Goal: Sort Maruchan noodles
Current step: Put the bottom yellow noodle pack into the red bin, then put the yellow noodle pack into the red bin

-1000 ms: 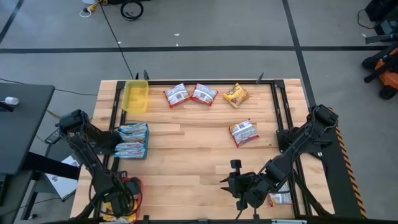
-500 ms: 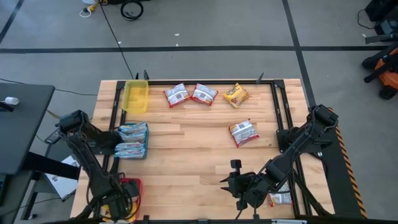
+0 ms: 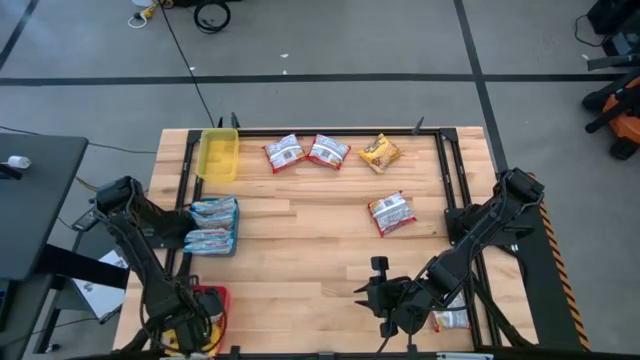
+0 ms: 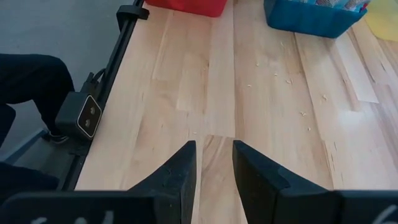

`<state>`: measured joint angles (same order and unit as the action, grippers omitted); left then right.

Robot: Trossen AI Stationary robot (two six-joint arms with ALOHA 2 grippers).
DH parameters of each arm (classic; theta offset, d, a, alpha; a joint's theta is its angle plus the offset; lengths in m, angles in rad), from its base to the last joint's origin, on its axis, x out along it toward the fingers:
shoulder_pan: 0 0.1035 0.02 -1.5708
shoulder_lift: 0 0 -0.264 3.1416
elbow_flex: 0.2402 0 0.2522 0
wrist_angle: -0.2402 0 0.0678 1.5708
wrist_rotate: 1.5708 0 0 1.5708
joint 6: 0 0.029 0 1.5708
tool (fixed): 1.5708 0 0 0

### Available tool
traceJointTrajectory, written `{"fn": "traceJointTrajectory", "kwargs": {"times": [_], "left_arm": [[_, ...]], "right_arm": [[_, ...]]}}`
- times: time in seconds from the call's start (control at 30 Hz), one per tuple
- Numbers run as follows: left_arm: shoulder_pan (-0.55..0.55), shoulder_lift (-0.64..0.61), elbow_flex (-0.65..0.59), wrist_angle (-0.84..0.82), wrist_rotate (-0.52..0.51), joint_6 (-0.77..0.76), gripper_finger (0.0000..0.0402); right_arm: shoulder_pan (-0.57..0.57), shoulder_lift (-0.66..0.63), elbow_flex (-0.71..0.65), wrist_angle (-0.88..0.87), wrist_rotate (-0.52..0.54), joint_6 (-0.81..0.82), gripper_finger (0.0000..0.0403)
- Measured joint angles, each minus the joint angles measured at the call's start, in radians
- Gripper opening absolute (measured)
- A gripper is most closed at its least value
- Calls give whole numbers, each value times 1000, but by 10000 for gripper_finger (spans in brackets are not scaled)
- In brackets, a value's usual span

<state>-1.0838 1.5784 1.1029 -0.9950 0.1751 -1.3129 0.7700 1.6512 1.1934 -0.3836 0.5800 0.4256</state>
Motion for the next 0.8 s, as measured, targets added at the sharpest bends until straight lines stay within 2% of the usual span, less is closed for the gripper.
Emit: {"fn": "traceJointTrajectory", "kwargs": {"times": [0.27,0.33,0.5,0.6,0.67,0.73,0.8], "left_arm": [[48,0,-11,41,107,-16,230],[64,0,-9,29,143,7,236],[115,-1,46,-7,149,102,246],[152,-3,106,-101,123,169,243],[172,-3,136,-205,58,218,235],[191,-3,142,-305,-18,250,226],[216,-4,121,-351,-40,273,216]], "right_arm": [[0,0,0,-23,-6,1,110],[0,0,0,-27,-2,-2,110],[0,0,0,-33,0,-2,110],[0,0,0,-34,0,-2,110],[0,0,0,-34,1,-1,110],[0,0,0,-34,1,3,110],[0,0,0,-34,3,21,110]]}}
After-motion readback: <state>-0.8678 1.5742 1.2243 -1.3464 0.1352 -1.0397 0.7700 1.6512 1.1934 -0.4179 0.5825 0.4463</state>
